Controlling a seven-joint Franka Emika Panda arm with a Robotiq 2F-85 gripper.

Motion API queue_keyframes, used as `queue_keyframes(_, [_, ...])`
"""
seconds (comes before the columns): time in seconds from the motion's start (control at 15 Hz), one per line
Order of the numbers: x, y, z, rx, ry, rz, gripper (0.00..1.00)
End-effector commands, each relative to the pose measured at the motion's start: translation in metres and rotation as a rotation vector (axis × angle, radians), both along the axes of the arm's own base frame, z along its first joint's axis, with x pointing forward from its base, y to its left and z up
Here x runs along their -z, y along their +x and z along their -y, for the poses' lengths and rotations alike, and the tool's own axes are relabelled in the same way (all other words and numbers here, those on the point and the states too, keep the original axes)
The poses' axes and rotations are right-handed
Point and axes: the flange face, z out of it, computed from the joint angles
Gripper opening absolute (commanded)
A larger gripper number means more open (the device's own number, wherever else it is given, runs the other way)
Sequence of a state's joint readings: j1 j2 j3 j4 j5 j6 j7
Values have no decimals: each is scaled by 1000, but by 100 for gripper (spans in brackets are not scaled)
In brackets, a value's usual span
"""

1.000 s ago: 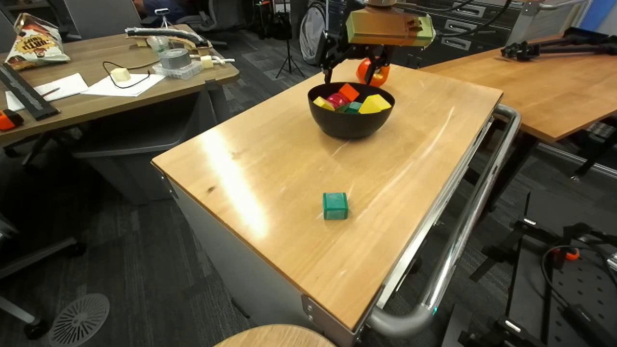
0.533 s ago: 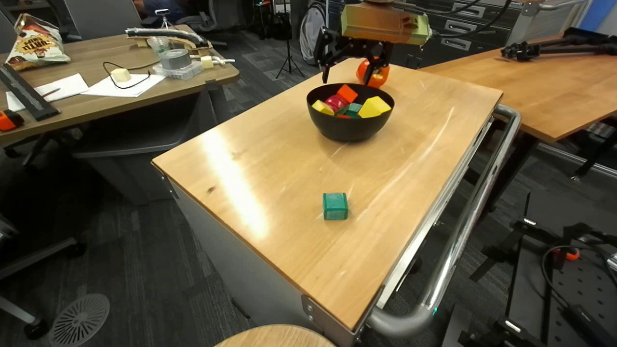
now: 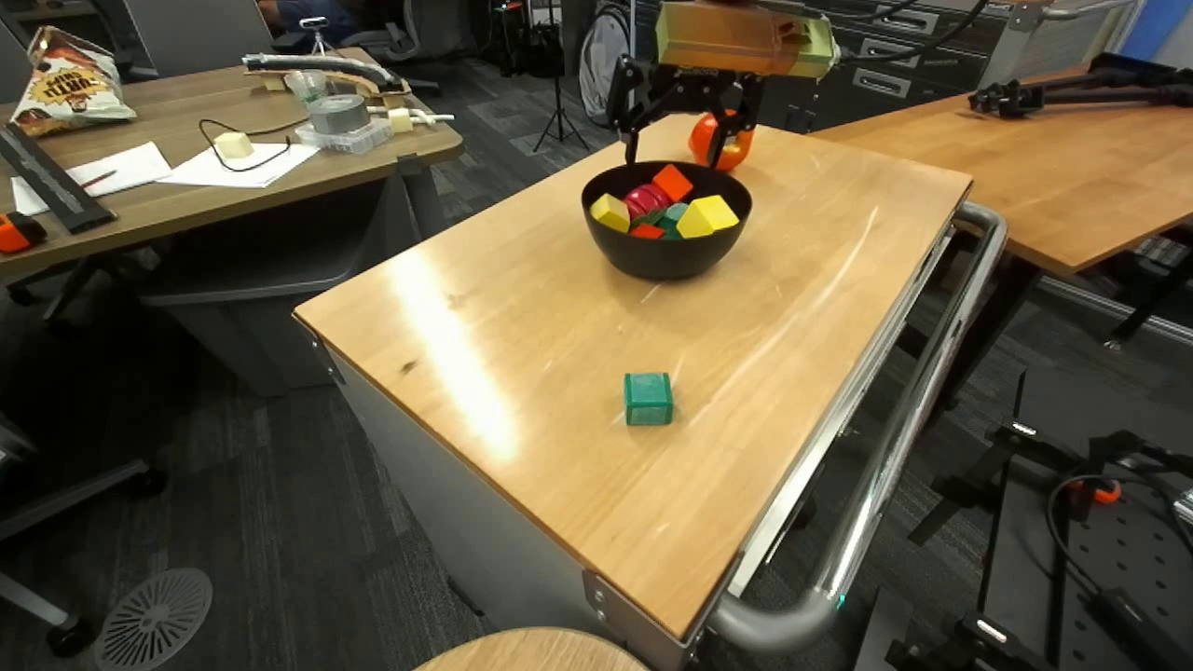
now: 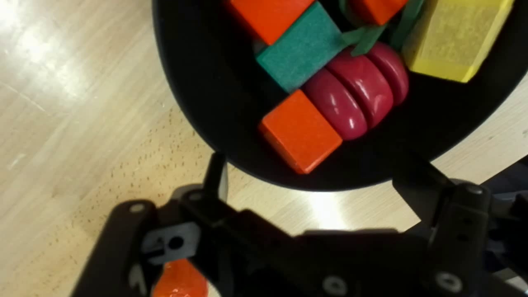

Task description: Remove the blocks from the black bowl

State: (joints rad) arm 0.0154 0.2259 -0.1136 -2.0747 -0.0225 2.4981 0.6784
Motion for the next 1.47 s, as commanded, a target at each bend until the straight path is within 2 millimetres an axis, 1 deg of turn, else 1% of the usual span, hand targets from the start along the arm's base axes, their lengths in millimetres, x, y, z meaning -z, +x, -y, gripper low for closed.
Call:
queue_keyframes(0.0, [-7,-2,-11,9,17,-21,100])
queue_keyframes(0.2, [-16,-2,-16,0,11,-3,100])
queue_keyframes(0.4, [-23,0,-25,-17,10,10,100])
queue_keyframes(0.6, [-25,2,-37,-39,-3,16,100])
queue_keyframes(0.87, [-10,4,-38,-26,-30,-2,100])
queue_keyframes(1.4, [20,7,-35,47,-13,-50,100])
